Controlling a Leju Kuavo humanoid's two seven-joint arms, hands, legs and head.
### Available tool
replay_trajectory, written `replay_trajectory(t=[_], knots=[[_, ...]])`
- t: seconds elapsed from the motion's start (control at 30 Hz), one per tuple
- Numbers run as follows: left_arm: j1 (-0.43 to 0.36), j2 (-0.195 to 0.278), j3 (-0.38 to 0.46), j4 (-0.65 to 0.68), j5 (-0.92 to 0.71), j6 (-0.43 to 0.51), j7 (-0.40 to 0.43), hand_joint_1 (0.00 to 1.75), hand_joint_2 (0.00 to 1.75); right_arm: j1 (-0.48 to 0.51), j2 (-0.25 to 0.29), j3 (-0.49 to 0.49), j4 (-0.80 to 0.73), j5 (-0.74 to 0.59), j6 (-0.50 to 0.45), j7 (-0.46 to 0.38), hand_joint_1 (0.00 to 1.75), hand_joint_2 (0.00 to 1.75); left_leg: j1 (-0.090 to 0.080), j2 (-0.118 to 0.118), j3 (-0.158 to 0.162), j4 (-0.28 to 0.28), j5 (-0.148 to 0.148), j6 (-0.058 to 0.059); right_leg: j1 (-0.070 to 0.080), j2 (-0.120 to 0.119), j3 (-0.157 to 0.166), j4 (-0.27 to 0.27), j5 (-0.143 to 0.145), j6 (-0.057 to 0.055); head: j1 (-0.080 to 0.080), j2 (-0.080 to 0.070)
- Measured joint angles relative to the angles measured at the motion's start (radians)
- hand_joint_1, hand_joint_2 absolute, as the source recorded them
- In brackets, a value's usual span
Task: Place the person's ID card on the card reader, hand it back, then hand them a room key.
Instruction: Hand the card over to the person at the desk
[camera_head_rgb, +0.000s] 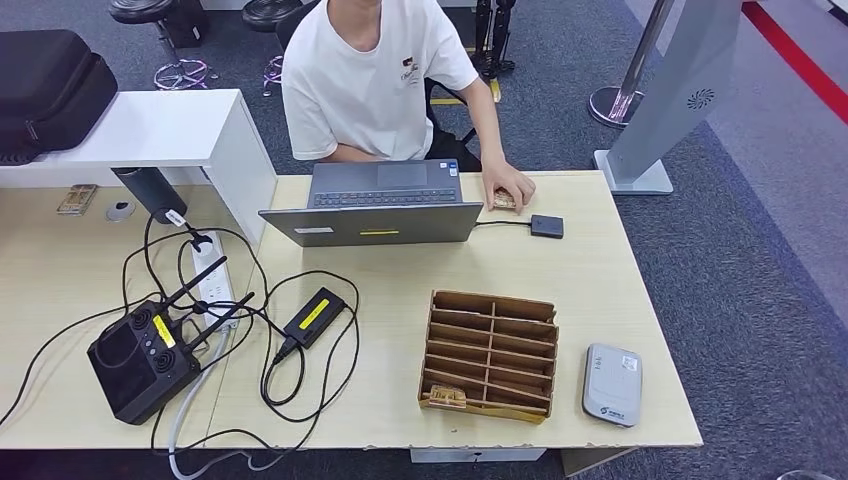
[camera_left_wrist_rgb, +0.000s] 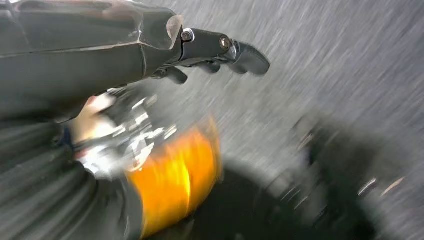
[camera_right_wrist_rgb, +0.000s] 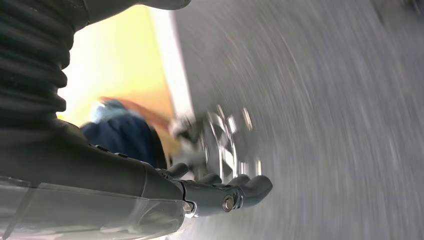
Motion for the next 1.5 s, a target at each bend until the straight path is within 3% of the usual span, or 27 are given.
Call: replay_trajectory(t=[0.07, 0.13, 0.33, 0.43, 0.5, 0.6, 0.7, 0.8, 1.07, 1.3, 1.37, 1.5], knots=[[-0.012, 0.001, -0.013, -0.01, 0.012, -0.097, 0.098, 0.0, 1.75, -0.001, -0.008, 0.0, 0.015, 0.004, 0.136, 0.018, 0.0, 1.75, -0.001, -0.001, 0.001, 0.0, 0.0, 0.0, -0.001, 0.0, 0.0, 0.0, 0.0, 0.0, -0.001, 0.0], [-0.018, 0.002, -0.014, -0.012, 0.02, -0.128, 0.138, 0.0, 1.75, -0.002, -0.015, 0.0, 0.023, 0.009, 0.197, 0.029, 0.0, 1.75, -0.002, -0.002, 0.001, 0.0, 0.0, 0.0, -0.001, 0.0, 0.0, 0.0, 0.0, 0.001, -0.001, 0.0], [-0.024, -0.002, -0.015, -0.014, 0.011, -0.076, 0.136, 0.0, 1.75, -0.003, -0.02, 0.002, 0.033, 0.032, 0.154, 0.031, 0.0, 1.75, -0.002, -0.003, 0.001, 0.0, 0.0, 0.0, -0.002, 0.0, 0.0, 0.0, -0.001, 0.001, -0.001, 0.0], [-0.03, -0.02, -0.016, -0.013, 0.032, 0.085, 0.019, 0.0, 1.75, -0.003, -0.019, 0.002, 0.035, 0.015, -0.01, -0.006, 0.0, 1.75, -0.001, -0.002, 0.0, 0.0, 0.0, 0.0, -0.002, 0.0, 0.0, 0.0, 0.0, 0.001, 0.0, 0.0], [-0.032, -0.029, -0.015, -0.005, 0.078, 0.189, -0.137, 0.0, 1.75, -0.003, -0.017, 0.001, 0.033, -0.012, -0.194, -0.061, 0.0, 1.75, -0.001, -0.001, 0.0, 0.0, 0.0, 0.0, -0.001, 0.0, 0.0, 0.0, 0.0, 0.001, 0.0, 0.0], [-0.014, -0.01, -0.013, 0.008, 0.163, 0.24, -0.347, 0.0, 1.75, -0.003, -0.016, -0.005, 0.022, -0.053, -0.388, -0.134, 0.0, 1.75, -0.001, 0.0, 0.0, 0.0, 0.0, 0.0, -0.001, 0.001, 0.0, 0.0, 0.0, 0.001, 0.0, 0.0], [0.026, 0.019, -0.006, 0.016, 0.198, 0.246, -0.463, 0.0, 1.75, -0.004, -0.023, -0.013, 0.012, -0.066, -0.424, -0.148, 0.0, 1.75, 0.0, 0.001, 0.0, 0.0, -0.001, -0.001, 0.0, 0.001, 0.0, 0.0, -0.001, 0.001, 0.0, 0.0], [0.06, 0.039, -0.001, 0.021, 0.201, 0.249, -0.502, 0.0, 1.75, -0.004, -0.026, -0.016, 0.008, -0.065, -0.425, -0.147, 0.0, 1.75, 0.001, 0.0, 0.0, 0.0, -0.001, -0.001, 0.0, 0.001, -0.001, 0.0, -0.002, -0.001, 0.0, 0.0], [0.062, 0.043, 0.006, 0.022, 0.19, 0.249, -0.437, 0.0, 1.75, -0.005, -0.013, -0.017, -0.008, -0.046, -0.425, -0.132, 0.0, 1.75, 0.001, 0.001, 0.0, -0.001, -0.001, -0.002, 0.001, 0.001, -0.001, 0.0, -0.002, -0.001, 0.0, 0.0], [0.025, 0.017, -0.006, 0.023, 0.171, 0.248, -0.309, 0.0, 1.75, -0.009, -0.008, -0.023, 0.01, -0.076, -0.407, -0.146, 0.0, 1.75, 0.001, 0.0, 0.001, 0.0, -0.001, -0.002, 0.0, 0.0, 0.0, 0.0, -0.002, -0.001, 0.0, 0.0], [0.006, -0.008, -0.023, 0.022, 0.168, 0.232, -0.258, 0.0, 1.75, -0.009, -0.009, -0.024, 0.017, -0.095, -0.35, -0.148, 0.0, 1.75, 0.0, 0.0, 0.0, 0.0, -0.001, -0.002, 0.0, 0.0, 0.0, 0.0, -0.001, -0.001, 0.0, 0.0], [-0.021, -0.032, -0.051, 0.01, 0.178, 0.141, -0.196, 0.0, 1.75, -0.008, -0.01, -0.024, 0.029, -0.122, -0.115, -0.134, 0.0, 1.75, 0.001, 0.001, 0.001, 0.0, -0.001, -0.002, 0.0, 0.001, 0.0, 0.0, -0.001, 0.0, 0.0, 0.0]])
